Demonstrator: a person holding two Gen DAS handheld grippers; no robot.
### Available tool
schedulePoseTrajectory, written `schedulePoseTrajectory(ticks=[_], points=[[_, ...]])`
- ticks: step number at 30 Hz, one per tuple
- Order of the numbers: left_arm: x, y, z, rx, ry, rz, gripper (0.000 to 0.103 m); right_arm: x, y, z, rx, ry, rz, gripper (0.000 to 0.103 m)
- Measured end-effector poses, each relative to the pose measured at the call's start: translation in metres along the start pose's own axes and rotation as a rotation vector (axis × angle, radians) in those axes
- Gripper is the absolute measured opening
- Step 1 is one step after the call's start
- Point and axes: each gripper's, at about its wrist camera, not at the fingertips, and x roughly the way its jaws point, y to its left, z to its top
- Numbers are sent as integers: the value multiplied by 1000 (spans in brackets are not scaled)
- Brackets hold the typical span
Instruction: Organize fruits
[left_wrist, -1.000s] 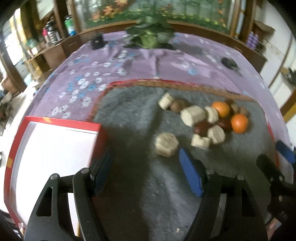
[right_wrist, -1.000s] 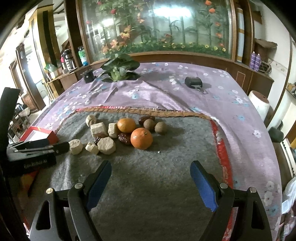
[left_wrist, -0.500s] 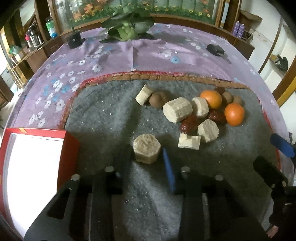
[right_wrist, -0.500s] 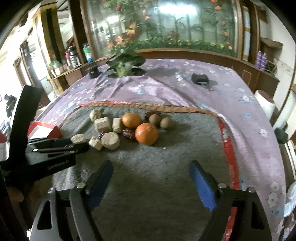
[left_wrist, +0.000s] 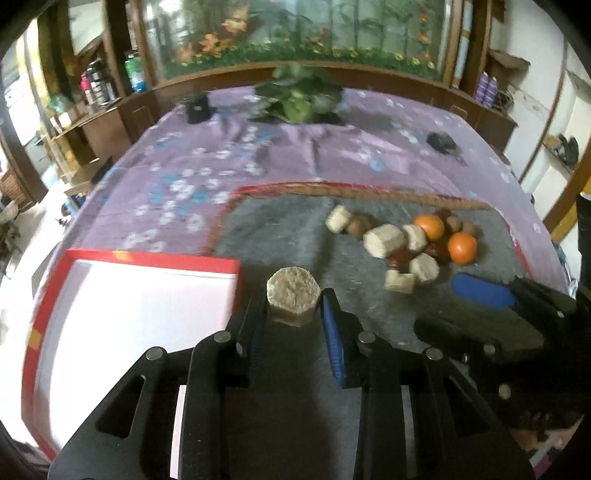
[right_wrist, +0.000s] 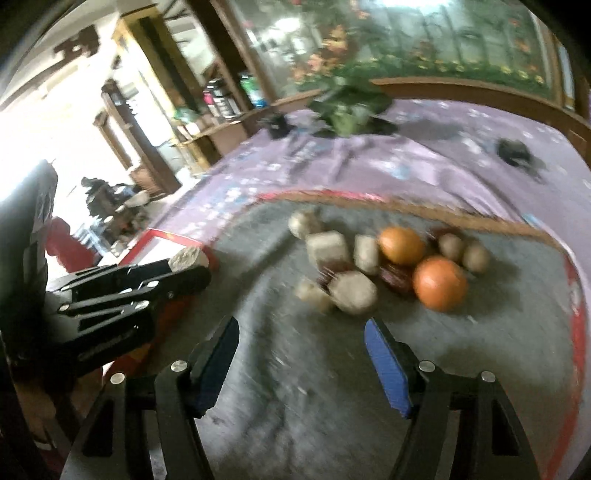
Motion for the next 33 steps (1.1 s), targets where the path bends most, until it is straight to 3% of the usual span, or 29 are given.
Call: schedulePoseTrajectory(ticks=[5, 9, 16, 20, 24, 30, 32, 33], points=[[-11, 28, -4, -38, -17, 41, 29, 23, 20, 18, -117, -4, -23, 70], [-15, 42, -5, -68, -21, 43, 29, 42, 22, 23, -137, 14, -51, 70], [-13, 46, -8, -82, -13, 28, 29, 34, 33, 3, -159, 98, 110, 69], [-13, 43, -9, -82, -11, 12, 29, 21, 26, -2, -128, 67, 61, 69], [-13, 40, -7, -83, -8, -6, 29, 24, 23, 0, -143, 63, -52, 68], [-16, 42, -8, -85, -13, 2, 29, 48, 19, 9, -123, 107, -123, 54], [-17, 43, -9, -83, -13, 10, 29, 56, 19, 11, -137, 108, -149, 47], [-17, 44, -9, -82, -15, 17, 29, 58, 20, 11, -153, 100, -175, 37]])
